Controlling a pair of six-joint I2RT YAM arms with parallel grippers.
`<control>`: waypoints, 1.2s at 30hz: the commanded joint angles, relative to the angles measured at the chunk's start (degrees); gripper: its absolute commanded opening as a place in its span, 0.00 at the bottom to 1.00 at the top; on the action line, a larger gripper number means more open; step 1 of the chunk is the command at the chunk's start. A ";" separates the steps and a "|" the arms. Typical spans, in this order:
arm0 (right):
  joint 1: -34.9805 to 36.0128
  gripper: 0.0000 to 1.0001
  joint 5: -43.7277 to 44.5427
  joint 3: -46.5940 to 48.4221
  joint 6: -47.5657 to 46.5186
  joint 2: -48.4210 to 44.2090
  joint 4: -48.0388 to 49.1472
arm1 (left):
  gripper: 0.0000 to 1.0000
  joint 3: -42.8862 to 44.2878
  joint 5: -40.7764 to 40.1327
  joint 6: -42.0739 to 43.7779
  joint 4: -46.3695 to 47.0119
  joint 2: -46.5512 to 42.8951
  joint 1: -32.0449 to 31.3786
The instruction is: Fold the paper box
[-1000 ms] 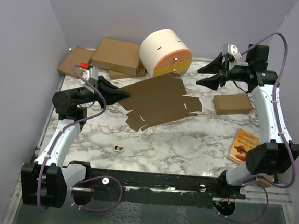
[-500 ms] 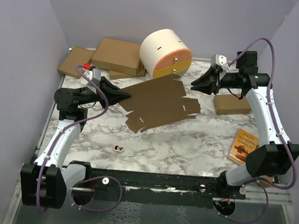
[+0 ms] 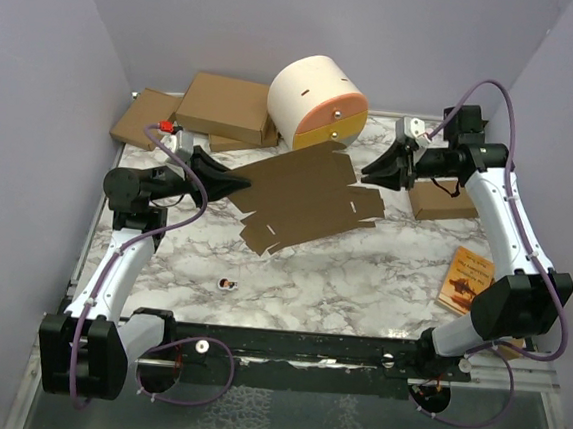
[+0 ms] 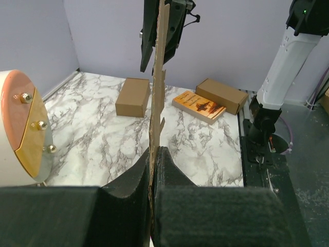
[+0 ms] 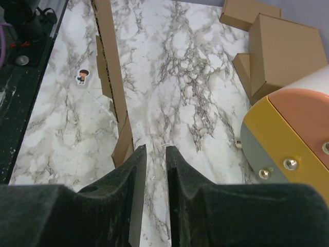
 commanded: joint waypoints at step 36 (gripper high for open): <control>6.68 0.30 -4.68 -3.81 -1.49 1.15 -0.46 | 0.00 1.44 2.04 -10.01 15.91 -0.08 -0.53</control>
